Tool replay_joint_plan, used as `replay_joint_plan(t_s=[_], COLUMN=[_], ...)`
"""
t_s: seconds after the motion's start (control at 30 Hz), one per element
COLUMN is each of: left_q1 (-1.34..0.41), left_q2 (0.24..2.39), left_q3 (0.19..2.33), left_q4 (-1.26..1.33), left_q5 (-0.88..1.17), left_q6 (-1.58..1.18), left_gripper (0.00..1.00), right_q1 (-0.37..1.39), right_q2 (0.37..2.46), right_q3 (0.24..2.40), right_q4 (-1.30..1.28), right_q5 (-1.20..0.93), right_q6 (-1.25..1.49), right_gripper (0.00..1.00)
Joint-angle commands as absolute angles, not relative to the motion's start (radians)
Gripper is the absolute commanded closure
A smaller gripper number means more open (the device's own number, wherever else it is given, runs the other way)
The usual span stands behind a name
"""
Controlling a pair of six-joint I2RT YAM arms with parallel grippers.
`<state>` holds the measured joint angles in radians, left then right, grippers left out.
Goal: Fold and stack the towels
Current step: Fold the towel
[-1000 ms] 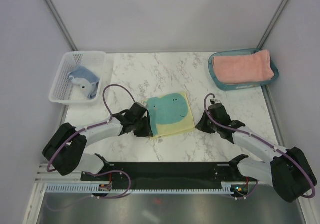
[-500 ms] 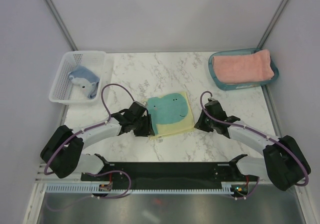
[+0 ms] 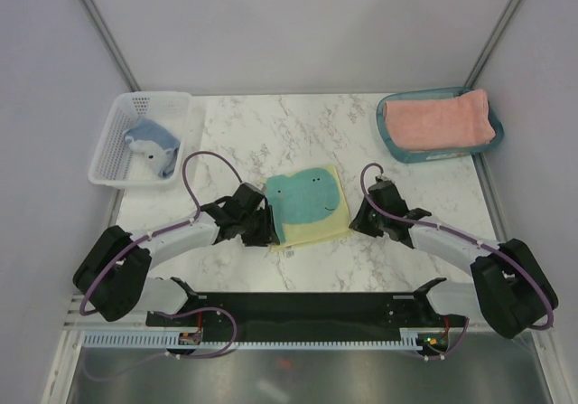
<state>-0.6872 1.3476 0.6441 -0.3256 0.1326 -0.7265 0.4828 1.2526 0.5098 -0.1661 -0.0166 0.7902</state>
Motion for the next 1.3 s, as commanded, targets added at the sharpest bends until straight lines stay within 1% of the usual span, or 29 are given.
replay_joint_plan(t_s=[0.0, 0.17, 0.2, 0.23, 0.3, 0.33, 0.43, 0.57, 0.77, 0.9, 1.0, 1.03, 1.27], left_q1=[-0.692, -0.692, -0.692, -0.692, -0.692, -0.692, -0.692, -0.692, -0.69, -0.692, -0.693, -0.693, -0.693], left_q2=[1.347, 1.353, 1.353, 1.353, 1.351, 1.351, 1.348, 1.341, 1.301, 1.269, 1.249, 1.247, 1.243], left_q3=[0.67, 0.666, 0.663, 0.661, 0.658, 0.66, 0.655, 0.655, 0.663, 0.664, 0.664, 0.66, 0.612], left_q4=[-0.301, -0.291, -0.291, -0.291, -0.288, -0.288, -0.288, -0.291, -0.348, -0.356, -0.338, -0.325, -0.299], left_q5=[0.123, 0.121, 0.12, 0.12, 0.117, 0.117, 0.114, 0.109, 0.046, 0.058, 0.077, 0.092, 0.103], left_q6=[-0.767, -0.769, -0.769, -0.77, -0.77, -0.77, -0.772, -0.772, -0.762, -0.775, -0.798, -0.805, -0.851], left_gripper=[0.53, 0.55, 0.55, 0.55, 0.56, 0.56, 0.56, 0.56, 0.51, 0.51, 0.54, 0.58, 0.59], right_q1=[0.491, 0.491, 0.491, 0.491, 0.492, 0.492, 0.492, 0.494, 0.497, 0.497, 0.503, 0.505, 0.525], right_q2=[1.276, 1.298, 1.299, 1.301, 1.299, 1.298, 1.293, 1.276, 1.22, 1.197, 1.189, 1.189, 1.151], right_q3=[0.522, 0.506, 0.505, 0.502, 0.496, 0.491, 0.488, 0.489, 0.52, 0.523, 0.519, 0.512, 0.473], right_q4=[-0.117, -0.088, -0.086, -0.083, -0.074, -0.066, -0.067, -0.069, -0.115, -0.126, -0.124, -0.124, -0.118], right_q5=[0.014, 0.02, 0.018, 0.02, 0.018, 0.018, 0.023, 0.011, 0.003, -0.037, -0.049, -0.051, -0.052], right_q6=[0.808, 0.813, 0.815, 0.813, 0.813, 0.815, 0.813, 0.815, 0.816, 0.83, 0.841, 0.847, 0.879], right_gripper=[0.73, 0.74, 0.77, 0.82, 0.86, 0.91, 1.0, 1.0, 1.0, 1.0, 1.0, 1.0, 1.0])
